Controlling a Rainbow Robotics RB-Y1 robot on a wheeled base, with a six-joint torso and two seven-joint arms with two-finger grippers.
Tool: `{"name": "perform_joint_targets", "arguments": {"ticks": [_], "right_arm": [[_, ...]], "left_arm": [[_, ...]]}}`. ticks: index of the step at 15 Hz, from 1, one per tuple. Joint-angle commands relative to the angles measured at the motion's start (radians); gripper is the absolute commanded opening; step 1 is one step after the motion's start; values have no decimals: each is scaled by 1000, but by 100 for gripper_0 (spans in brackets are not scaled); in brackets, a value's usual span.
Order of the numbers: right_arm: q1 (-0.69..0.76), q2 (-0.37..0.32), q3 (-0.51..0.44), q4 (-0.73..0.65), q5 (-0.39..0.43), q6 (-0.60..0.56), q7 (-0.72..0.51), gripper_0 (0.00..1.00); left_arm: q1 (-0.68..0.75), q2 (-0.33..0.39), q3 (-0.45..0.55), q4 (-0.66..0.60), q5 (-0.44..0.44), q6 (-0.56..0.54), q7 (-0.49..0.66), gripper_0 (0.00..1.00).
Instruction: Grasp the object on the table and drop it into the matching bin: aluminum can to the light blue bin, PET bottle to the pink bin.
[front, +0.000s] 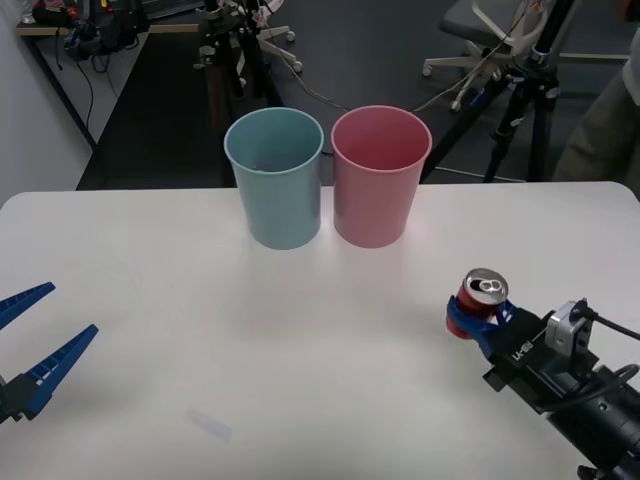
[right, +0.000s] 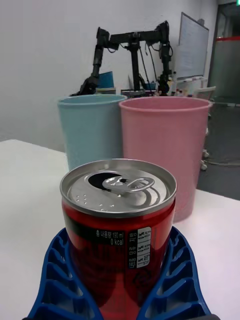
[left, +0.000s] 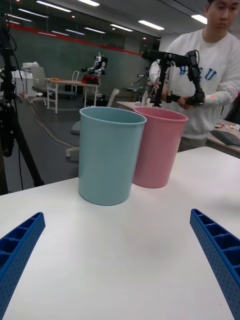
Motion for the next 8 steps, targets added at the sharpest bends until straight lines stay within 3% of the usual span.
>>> {"name": "perform_joint_targets", "arguments": {"ticks": [1,4,8], "right_arm": [[-7,-13,49,-131,81,90,-122,0],[-43,-13,107,-243,243,198,-303,0],[-155,-12,196,-277,458,314,-515,0]], "left_arm": [[0,0,0,0,0,0,0,100],[0,0,0,0,0,0,0,100],[0,0,0,0,0,0,0,100]]}}
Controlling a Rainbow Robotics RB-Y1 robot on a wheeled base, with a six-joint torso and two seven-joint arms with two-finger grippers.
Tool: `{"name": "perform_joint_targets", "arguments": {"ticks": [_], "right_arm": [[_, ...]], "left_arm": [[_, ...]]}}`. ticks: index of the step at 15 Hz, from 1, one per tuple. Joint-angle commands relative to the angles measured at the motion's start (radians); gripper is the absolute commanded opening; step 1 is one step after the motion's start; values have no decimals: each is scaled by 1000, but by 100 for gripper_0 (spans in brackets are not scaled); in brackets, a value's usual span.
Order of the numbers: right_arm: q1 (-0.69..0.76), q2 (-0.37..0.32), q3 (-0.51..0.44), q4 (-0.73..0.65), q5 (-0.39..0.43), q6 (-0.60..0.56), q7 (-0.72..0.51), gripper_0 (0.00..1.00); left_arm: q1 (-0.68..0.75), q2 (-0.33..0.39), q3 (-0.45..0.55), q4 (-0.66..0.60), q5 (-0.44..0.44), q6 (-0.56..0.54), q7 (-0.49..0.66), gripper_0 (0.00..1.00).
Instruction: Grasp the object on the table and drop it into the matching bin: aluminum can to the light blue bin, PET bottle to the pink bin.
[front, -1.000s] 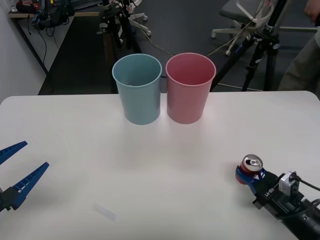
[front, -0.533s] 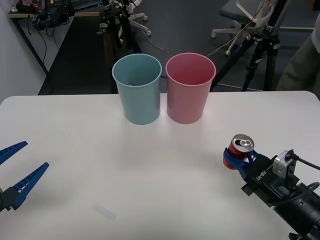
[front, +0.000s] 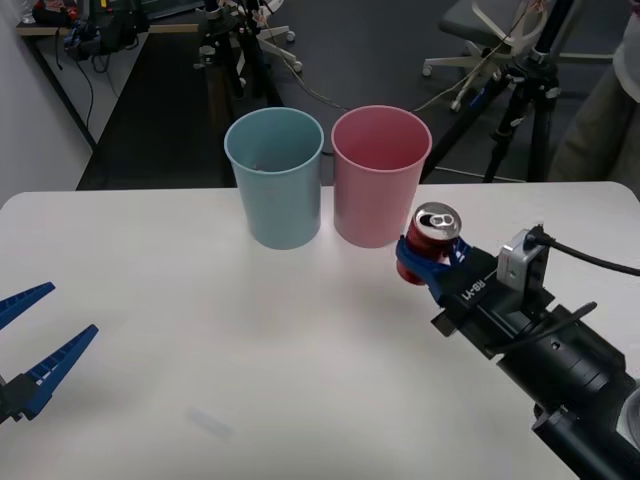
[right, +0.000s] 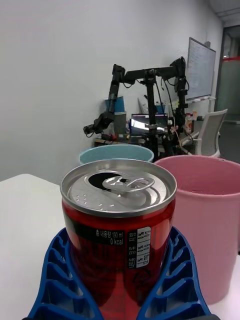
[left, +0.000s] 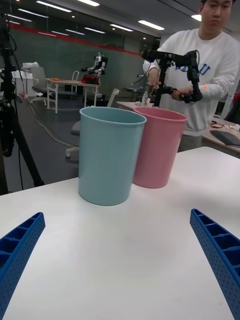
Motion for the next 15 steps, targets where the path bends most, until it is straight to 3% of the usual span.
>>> {"name": "perform_joint_targets", "arguments": {"ticks": [1,7,15], "right_arm": [[-92,0,64,-3,165,87,-169,0],[-305,89,103,93,479,101,-509,0],[-670,253,78,403,838,101,-833,0]], "left_arm": [[0,0,0,0,0,0,0,100],[0,0,0,0,0,0,0,100],[0,0,0,0,0,0,0,100]]}}
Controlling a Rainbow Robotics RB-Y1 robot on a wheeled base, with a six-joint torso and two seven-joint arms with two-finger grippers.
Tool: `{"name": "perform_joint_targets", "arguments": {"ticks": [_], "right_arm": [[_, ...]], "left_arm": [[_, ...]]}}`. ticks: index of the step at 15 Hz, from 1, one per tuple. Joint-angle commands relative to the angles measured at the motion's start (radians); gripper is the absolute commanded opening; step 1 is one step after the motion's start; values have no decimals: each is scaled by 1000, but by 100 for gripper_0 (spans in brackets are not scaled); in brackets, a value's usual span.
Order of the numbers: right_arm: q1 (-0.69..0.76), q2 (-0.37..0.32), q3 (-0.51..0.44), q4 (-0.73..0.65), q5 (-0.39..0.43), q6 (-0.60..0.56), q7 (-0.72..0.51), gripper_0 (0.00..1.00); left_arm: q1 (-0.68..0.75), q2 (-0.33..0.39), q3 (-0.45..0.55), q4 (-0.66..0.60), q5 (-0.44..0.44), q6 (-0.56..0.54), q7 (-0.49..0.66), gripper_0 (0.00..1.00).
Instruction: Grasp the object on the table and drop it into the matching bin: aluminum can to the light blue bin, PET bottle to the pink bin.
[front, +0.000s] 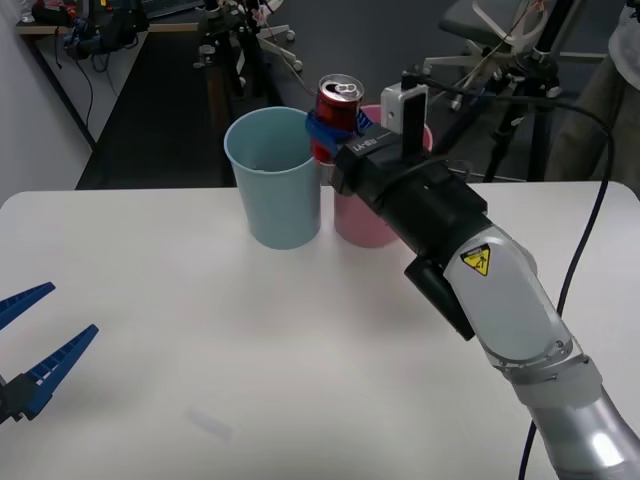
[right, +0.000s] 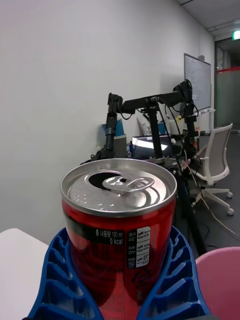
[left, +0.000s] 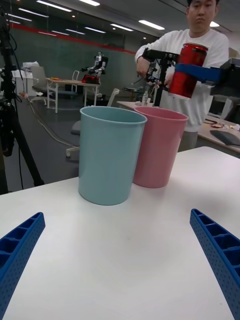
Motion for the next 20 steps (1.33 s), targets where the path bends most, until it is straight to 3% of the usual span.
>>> {"name": "perform_joint_targets", "arguments": {"ticks": [1,4,12,19,20], "right_arm": [[-108,46,-16,106,96,0,-84,0],[-204,96,-41,217,186,0,-139,0],[-441,161,-56,565,217,86,-142,0],[-499,161,-35,655,219,117,-133,0],[-499,161,-30,655,217,127,-133,51]], "left_arm": [[0,0,0,0,0,0,0,100],[0,0,0,0,0,0,0,100],[0,0,0,0,0,0,0,100],[0,0,0,0,0,0,0,100],[0,0,0,0,0,0,0,100]]}}
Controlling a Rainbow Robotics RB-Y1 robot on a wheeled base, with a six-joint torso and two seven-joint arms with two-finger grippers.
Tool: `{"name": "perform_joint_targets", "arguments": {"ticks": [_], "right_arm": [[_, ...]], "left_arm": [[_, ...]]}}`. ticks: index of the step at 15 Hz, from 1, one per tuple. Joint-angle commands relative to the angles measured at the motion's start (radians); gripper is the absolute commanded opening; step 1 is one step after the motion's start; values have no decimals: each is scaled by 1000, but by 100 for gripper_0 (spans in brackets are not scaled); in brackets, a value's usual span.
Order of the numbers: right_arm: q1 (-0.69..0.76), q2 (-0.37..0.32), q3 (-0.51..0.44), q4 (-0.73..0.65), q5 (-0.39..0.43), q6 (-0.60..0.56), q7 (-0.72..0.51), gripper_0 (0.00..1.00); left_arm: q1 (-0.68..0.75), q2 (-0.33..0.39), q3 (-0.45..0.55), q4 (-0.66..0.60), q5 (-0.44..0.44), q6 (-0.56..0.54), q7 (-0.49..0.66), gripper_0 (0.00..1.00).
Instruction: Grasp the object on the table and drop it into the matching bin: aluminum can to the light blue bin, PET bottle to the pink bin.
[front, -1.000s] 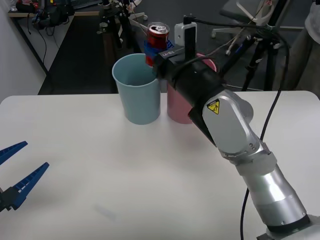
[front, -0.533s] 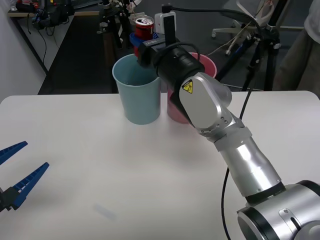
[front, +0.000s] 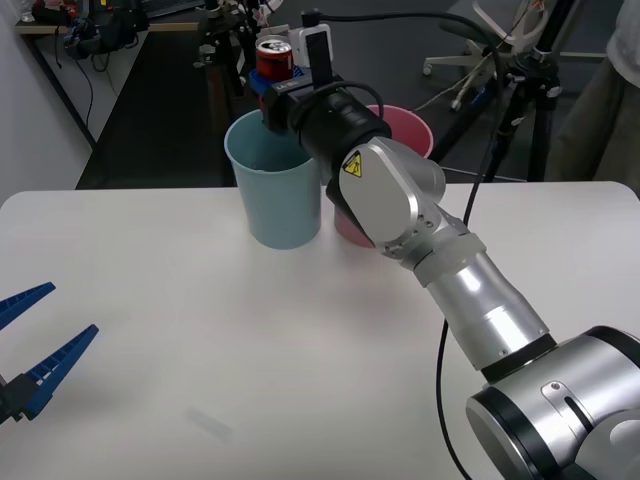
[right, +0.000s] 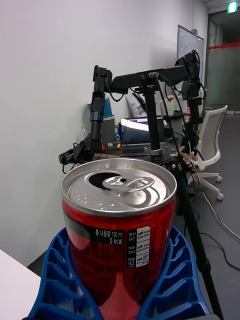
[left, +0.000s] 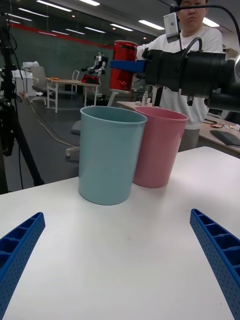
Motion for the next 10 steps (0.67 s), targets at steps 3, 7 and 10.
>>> {"name": "perform_joint_targets", "arguments": {"ticks": [3,7,10], "right_arm": [[0,1,5,0,0,18,7,100],[0,0,5,-1,0,20,7,100],[0,0,5,-1,0,20,7,100]], "left_arm": [[0,0,0,0,0,0,0,100],[0,0,0,0,0,0,0,100],[0,0,0,0,0,0,0,100]]}}
